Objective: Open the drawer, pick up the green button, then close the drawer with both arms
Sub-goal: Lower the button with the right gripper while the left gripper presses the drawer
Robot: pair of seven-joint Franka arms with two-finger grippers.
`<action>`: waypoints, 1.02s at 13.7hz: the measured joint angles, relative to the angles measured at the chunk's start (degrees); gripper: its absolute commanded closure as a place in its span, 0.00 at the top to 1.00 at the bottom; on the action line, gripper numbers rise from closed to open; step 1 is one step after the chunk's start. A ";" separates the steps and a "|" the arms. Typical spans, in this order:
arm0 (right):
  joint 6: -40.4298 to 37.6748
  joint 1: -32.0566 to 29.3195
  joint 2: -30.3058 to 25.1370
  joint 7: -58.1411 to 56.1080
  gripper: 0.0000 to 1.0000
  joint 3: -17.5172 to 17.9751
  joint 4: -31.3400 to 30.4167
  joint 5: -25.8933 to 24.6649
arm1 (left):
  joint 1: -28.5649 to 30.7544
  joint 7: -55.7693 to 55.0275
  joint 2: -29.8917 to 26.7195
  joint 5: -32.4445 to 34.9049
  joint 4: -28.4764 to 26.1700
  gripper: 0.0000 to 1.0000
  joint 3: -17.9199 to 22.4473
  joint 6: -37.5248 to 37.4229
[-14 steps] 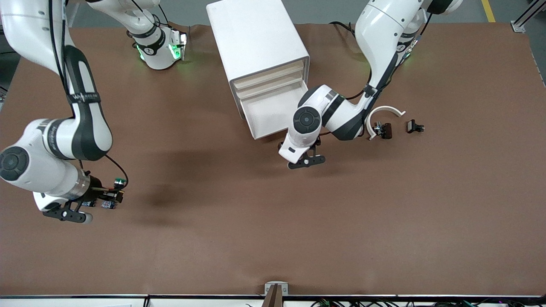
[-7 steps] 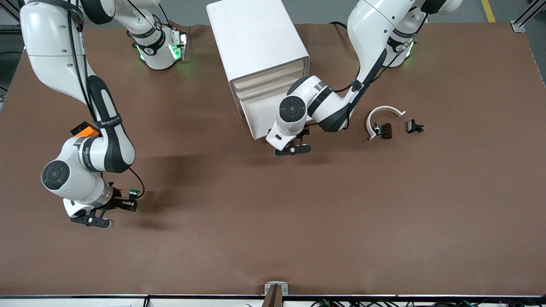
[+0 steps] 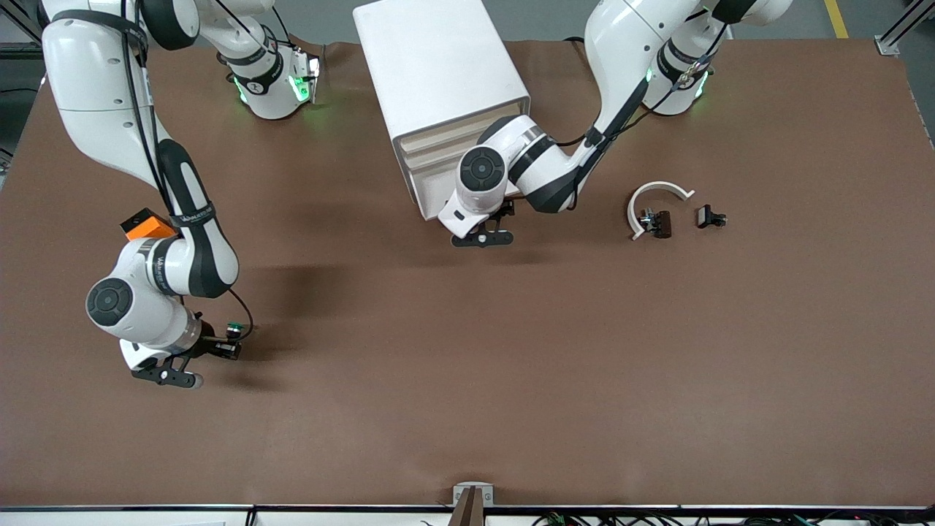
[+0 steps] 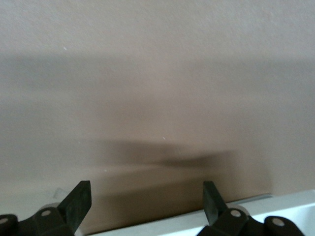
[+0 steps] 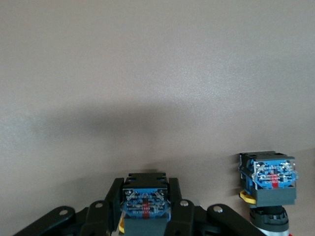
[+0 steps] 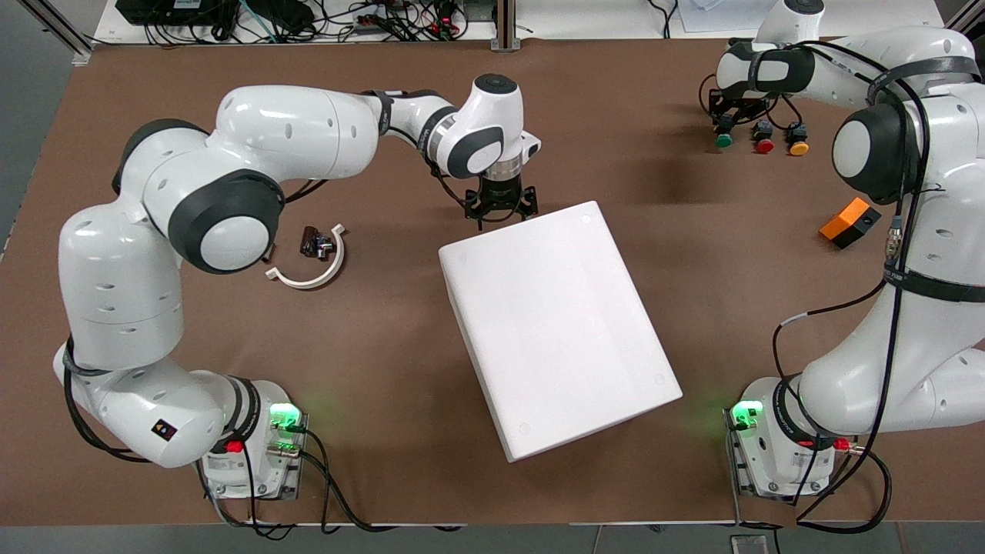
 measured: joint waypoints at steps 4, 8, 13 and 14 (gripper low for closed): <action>0.00 -0.98 0.58 -3.23 0.00 -0.14 -0.12 -0.06 | -0.05 0.00 0.01 -0.08 -0.31 1.00 -2.15 0.00; 0.00 -2.34 0.74 -4.68 0.00 -0.14 -0.26 -0.06 | -0.48 0.00 0.41 -1.02 -0.98 1.00 -4.28 -0.03; -0.01 -2.33 0.76 -3.68 0.00 0.06 -0.28 -0.05 | -2.03 -0.05 1.00 -2.95 -1.02 1.00 -4.60 0.00; -0.01 -2.32 0.78 -3.61 0.00 0.18 -0.29 -0.04 | -1.95 -0.05 1.02 -3.23 -1.03 1.00 -4.59 0.00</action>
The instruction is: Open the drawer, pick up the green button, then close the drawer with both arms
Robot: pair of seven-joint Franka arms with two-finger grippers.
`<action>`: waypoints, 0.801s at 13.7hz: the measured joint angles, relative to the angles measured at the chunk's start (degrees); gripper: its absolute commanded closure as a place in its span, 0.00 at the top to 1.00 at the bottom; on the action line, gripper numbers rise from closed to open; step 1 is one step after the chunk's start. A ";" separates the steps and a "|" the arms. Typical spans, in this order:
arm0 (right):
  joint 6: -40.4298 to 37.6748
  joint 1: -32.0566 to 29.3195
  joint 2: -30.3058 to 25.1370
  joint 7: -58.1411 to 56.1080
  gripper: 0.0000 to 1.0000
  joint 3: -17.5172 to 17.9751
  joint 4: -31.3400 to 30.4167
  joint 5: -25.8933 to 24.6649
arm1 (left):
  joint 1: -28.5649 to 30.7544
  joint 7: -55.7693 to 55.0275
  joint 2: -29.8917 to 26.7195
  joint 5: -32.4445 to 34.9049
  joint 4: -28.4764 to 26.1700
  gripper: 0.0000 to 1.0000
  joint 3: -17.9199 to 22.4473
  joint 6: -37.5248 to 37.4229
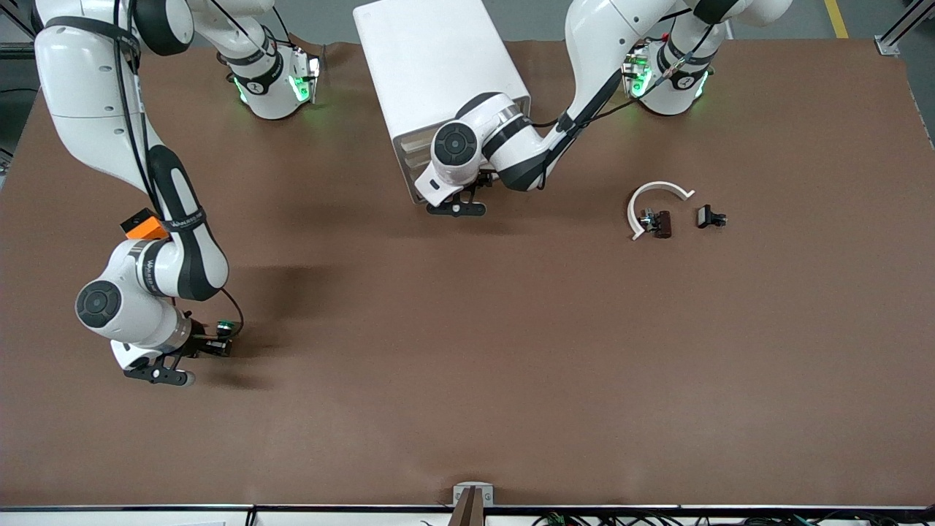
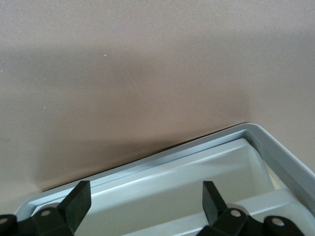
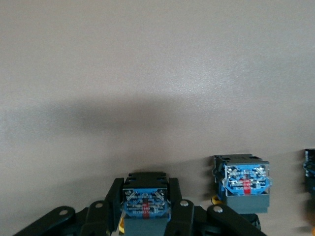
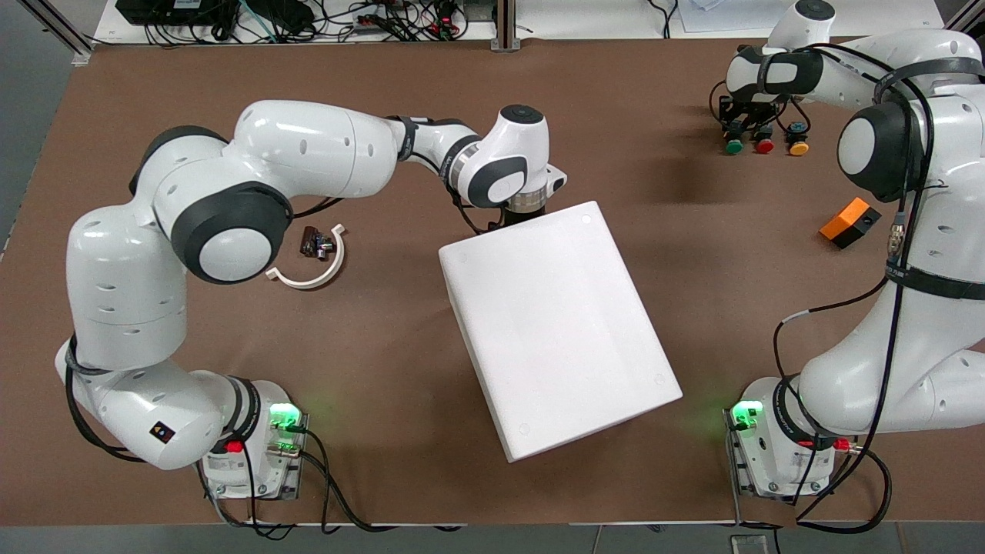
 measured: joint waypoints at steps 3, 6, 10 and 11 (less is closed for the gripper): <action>0.00 0.12 0.03 0.09 0.00 0.34 -0.02 0.00 | 0.23 0.00 0.02 -0.71 0.04 1.00 0.00 0.03; 0.00 0.28 0.03 0.18 0.00 0.48 -0.03 0.00 | 1.91 -0.07 -0.05 -1.10 1.57 1.00 0.31 0.34; 0.00 0.28 0.04 0.19 0.99 0.49 -0.04 0.00 | 10.52 0.13 -0.76 -0.51 5.03 1.00 0.67 0.37; 0.01 0.28 0.04 0.21 1.00 0.48 -0.04 0.00 | 13.07 0.19 -1.34 0.87 5.49 1.00 0.72 0.36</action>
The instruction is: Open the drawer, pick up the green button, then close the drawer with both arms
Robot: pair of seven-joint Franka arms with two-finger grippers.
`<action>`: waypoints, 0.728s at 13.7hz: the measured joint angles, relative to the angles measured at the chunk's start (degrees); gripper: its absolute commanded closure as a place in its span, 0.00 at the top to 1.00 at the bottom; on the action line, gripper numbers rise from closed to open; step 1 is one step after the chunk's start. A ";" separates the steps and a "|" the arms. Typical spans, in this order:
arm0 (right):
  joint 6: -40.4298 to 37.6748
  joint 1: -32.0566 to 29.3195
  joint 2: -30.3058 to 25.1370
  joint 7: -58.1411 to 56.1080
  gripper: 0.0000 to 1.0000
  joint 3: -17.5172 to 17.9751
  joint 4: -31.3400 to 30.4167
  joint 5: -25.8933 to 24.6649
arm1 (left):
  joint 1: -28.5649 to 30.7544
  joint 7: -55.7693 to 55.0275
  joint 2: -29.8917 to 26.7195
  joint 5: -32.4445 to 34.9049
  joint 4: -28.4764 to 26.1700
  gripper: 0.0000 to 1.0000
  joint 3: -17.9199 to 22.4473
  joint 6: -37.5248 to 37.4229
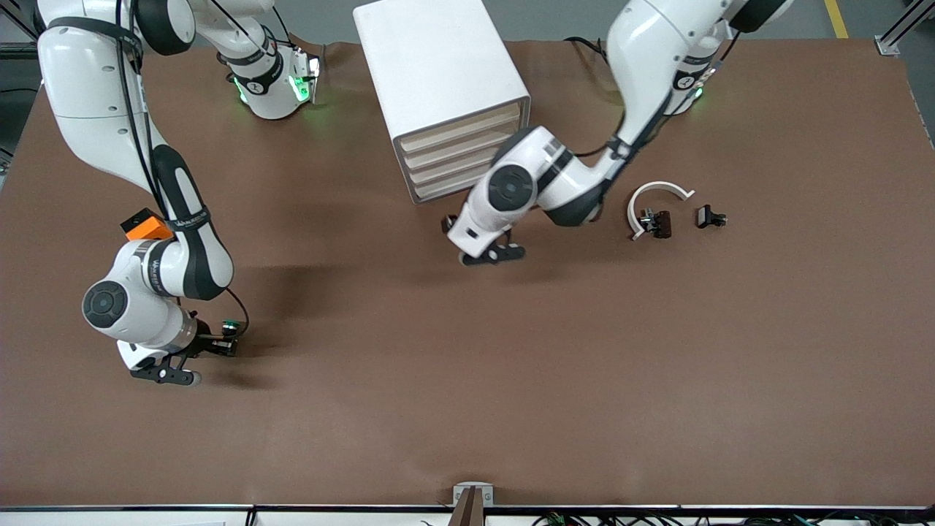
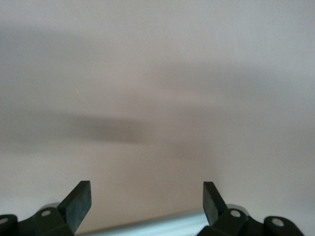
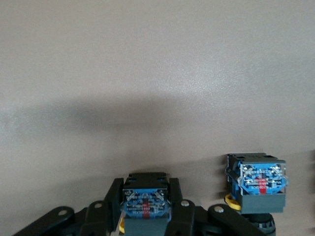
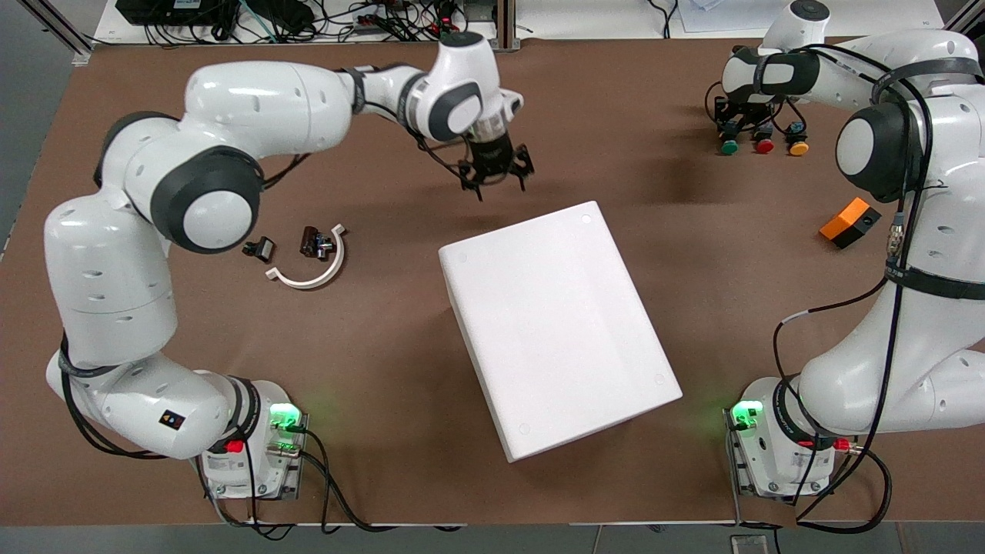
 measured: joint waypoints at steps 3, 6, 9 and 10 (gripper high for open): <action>0.01 -0.04 -0.03 0.04 1.00 -0.10 0.18 0.00 | 8.07 0.01 -2.40 5.77 0.38 1.00 0.02 -0.05; -2.17 -0.02 -0.89 0.04 1.00 -0.07 1.04 0.00 | 14.93 0.06 -5.13 6.82 0.37 1.00 -0.05 -0.37; -10.07 0.01 -5.24 0.25 1.00 -0.04 2.73 0.00 | 19.68 0.17 -6.78 6.85 0.29 1.00 -0.07 -1.53; -13.58 0.02 -7.58 0.68 1.00 -0.03 3.07 0.00 | 21.04 0.29 -7.28 6.87 0.34 1.00 -0.11 -2.42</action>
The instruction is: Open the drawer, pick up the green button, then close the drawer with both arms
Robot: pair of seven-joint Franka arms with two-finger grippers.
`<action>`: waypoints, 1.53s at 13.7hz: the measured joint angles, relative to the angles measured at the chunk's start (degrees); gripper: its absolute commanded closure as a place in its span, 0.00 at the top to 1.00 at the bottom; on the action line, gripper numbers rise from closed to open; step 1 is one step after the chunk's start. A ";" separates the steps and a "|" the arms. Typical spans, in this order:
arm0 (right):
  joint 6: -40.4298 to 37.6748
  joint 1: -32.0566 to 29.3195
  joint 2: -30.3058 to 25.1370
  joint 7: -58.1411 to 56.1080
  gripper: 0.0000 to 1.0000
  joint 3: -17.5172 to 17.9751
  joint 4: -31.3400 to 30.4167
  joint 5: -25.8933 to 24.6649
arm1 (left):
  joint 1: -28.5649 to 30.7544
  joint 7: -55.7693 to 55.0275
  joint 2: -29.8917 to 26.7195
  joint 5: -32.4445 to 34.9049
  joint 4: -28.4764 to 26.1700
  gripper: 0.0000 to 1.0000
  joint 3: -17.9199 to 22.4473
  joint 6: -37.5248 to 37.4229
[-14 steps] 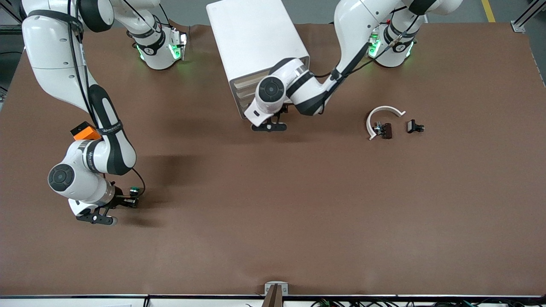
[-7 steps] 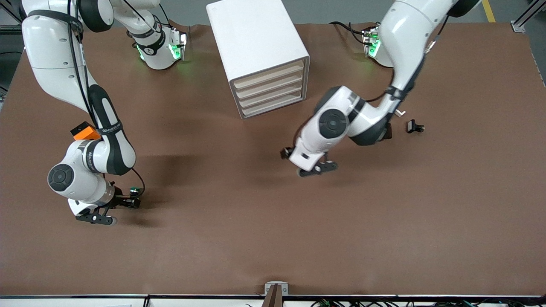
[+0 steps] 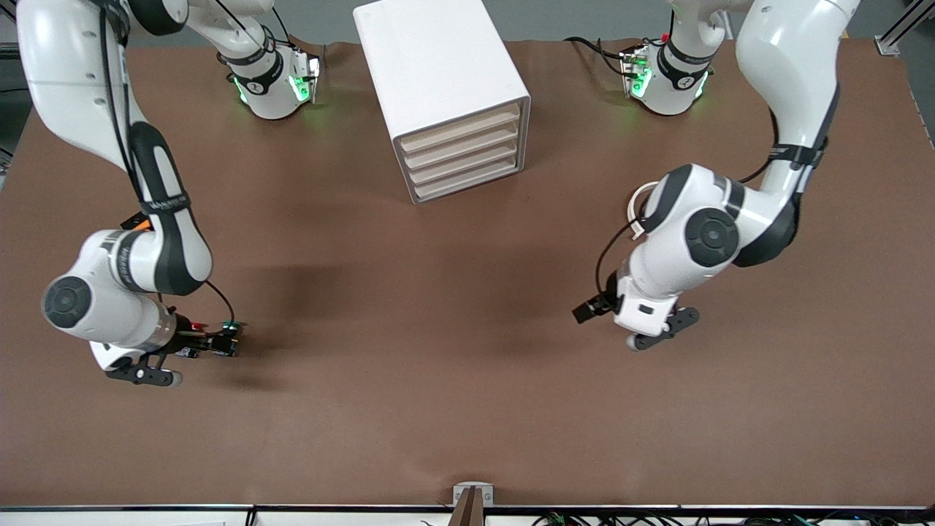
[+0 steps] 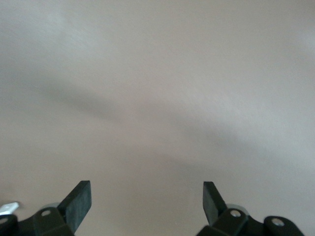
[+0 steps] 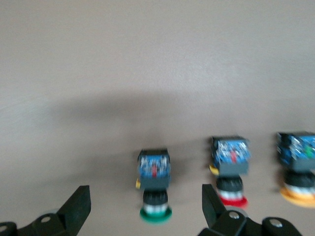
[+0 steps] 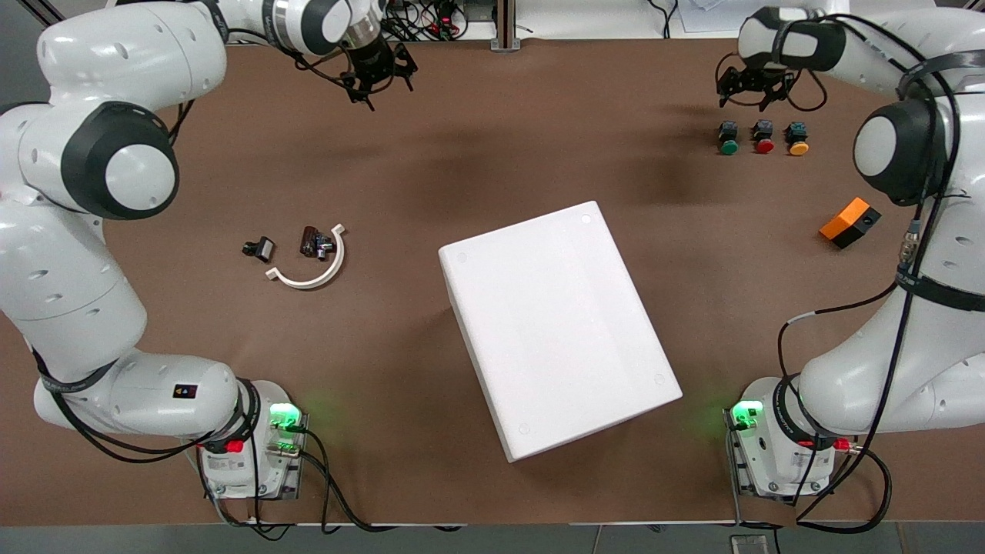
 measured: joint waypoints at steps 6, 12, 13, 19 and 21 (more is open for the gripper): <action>-22.95 -0.12 -15.55 0.68 1.00 -0.35 1.70 -1.24 | 8.48 16.60 -8.29 0.02 0.11 1.00 -0.17 -12.96; -33.89 -2.74 -25.16 -3.95 1.00 -0.60 2.26 -2.68 | 18.51 38.87 -16.07 -0.14 0.04 1.00 -0.25 -24.24; -35.21 -3.03 -26.54 -4.43 1.00 -0.64 2.30 -2.68 | 20.19 42.54 -17.31 -0.17 -0.15 1.00 -0.24 -25.28; -36.34 -4.21 -28.90 -4.65 1.00 -0.61 2.33 -3.03 | 15.71 53.08 -25.29 -2.40 -5.47 1.00 8.88 -26.90; -36.54 -5.66 -28.88 -5.22 1.00 -0.63 2.33 -3.03 | 6.38 53.69 -27.18 -2.85 -7.53 1.00 18.98 -26.91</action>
